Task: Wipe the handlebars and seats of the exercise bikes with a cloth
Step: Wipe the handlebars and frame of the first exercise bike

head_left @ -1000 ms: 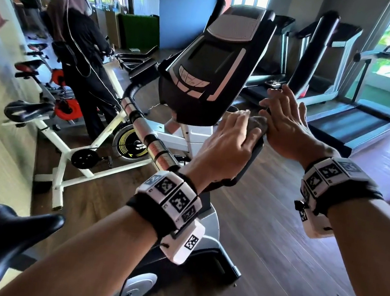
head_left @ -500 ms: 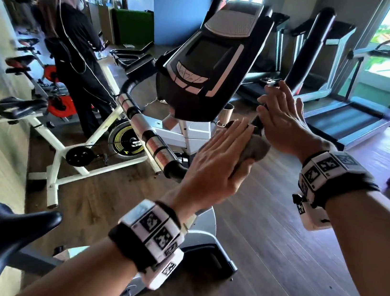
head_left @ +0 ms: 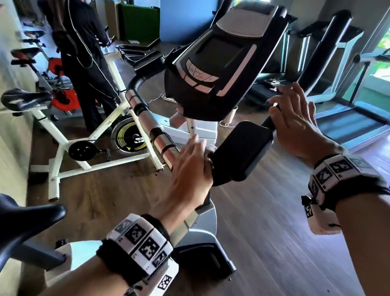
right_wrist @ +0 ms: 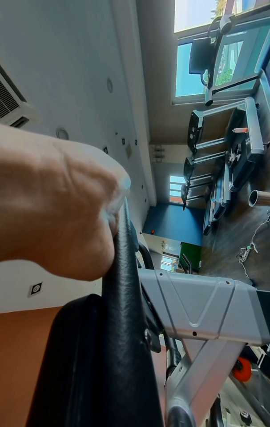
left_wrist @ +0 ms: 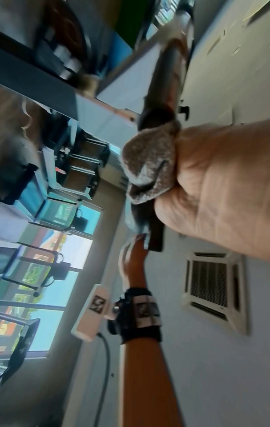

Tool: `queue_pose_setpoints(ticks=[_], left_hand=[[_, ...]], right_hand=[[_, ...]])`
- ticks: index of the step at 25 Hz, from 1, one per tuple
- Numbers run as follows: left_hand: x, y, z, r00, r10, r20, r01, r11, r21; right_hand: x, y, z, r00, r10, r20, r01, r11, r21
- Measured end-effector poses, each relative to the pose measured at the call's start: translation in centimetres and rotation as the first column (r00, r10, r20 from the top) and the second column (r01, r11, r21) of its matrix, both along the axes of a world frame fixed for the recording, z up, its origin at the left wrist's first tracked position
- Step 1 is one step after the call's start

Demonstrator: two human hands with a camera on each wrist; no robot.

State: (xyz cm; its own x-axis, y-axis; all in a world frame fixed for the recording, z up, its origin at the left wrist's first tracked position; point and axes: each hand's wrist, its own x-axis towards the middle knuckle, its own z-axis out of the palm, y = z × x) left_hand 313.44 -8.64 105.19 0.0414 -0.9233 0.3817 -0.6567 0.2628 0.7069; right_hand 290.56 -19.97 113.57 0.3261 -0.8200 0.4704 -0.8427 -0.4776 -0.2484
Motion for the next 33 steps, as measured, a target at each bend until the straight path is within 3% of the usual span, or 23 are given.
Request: queue_pose_setpoints(ticks=[2, 4, 5, 6, 9, 12, 14, 17, 21, 23, 27, 31, 33], left_hand=[[0.0, 1.0, -0.6, 0.999, -0.048, -0.002, 0.048, 0.997, 0.054], [0.9, 1.8, -0.1, 0.965, -0.206, -0.164, 0.221, 0.973, 0.073], [1.7, 1.9, 0.0, 0.936, -0.281, -0.213, 0.294, 0.955, 0.03], [2.4, 2.0, -0.3, 0.933, -0.317, -0.168, 0.315, 0.948, -0.039], [3.2, 1.4, -2.0, 0.96, -0.24, 0.142, 0.261, 0.954, -0.149], [1.7, 1.2, -0.8, 0.979, -0.146, 0.145, 0.16, 0.984, -0.085], [1.1, 1.9, -1.3, 0.979, -0.14, 0.147, 0.159, 0.979, -0.13], [1.5, 3.9, -2.3, 0.938, -0.2, 0.283, 0.263, 0.942, -0.208], [3.5, 1.2, 0.4, 0.859, -0.316, 0.404, 0.326, 0.944, 0.044], [3.4, 0.4, 0.5, 0.844, -0.313, 0.435, 0.327, 0.944, 0.044], [2.3, 1.8, -2.7, 0.882, -0.132, 0.451, 0.237, 0.954, -0.184], [3.2, 0.6, -0.4, 0.88, -0.279, 0.385, 0.317, 0.948, -0.038], [2.8, 0.8, -0.3, 0.912, -0.255, 0.321, 0.286, 0.957, -0.05]], right_hand=[[-0.1, -0.2, -0.1, 1.0, -0.002, -0.01, 0.002, 1.0, -0.012], [-0.2, -0.4, -0.1, 1.0, -0.011, -0.015, 0.011, 1.0, 0.003], [-0.1, -0.4, -0.1, 1.0, -0.015, -0.017, 0.015, 1.0, -0.001], [-0.1, -0.5, -0.1, 1.0, -0.02, -0.023, 0.02, 1.0, -0.011], [0.1, -0.3, -0.2, 0.999, -0.033, -0.022, 0.033, 0.999, -0.002], [0.3, -0.1, -0.1, 0.998, -0.051, -0.023, 0.051, 0.999, -0.007], [0.5, 0.0, 0.1, 0.996, -0.064, -0.064, 0.063, 0.998, -0.023], [0.5, 0.2, 0.3, 0.989, -0.09, -0.116, 0.089, 0.996, -0.019], [0.7, 0.2, 0.4, 0.978, -0.111, -0.174, 0.11, 0.994, -0.016], [0.9, 0.2, 0.6, 0.974, -0.129, -0.187, 0.134, 0.991, 0.013], [0.6, -0.2, 0.4, 0.961, -0.155, -0.231, 0.166, 0.986, 0.027], [0.1, -1.0, 0.1, 0.958, -0.144, -0.248, 0.153, 0.988, 0.016], [0.0, -1.2, 0.0, 0.958, -0.136, -0.251, 0.144, 0.99, 0.013]])
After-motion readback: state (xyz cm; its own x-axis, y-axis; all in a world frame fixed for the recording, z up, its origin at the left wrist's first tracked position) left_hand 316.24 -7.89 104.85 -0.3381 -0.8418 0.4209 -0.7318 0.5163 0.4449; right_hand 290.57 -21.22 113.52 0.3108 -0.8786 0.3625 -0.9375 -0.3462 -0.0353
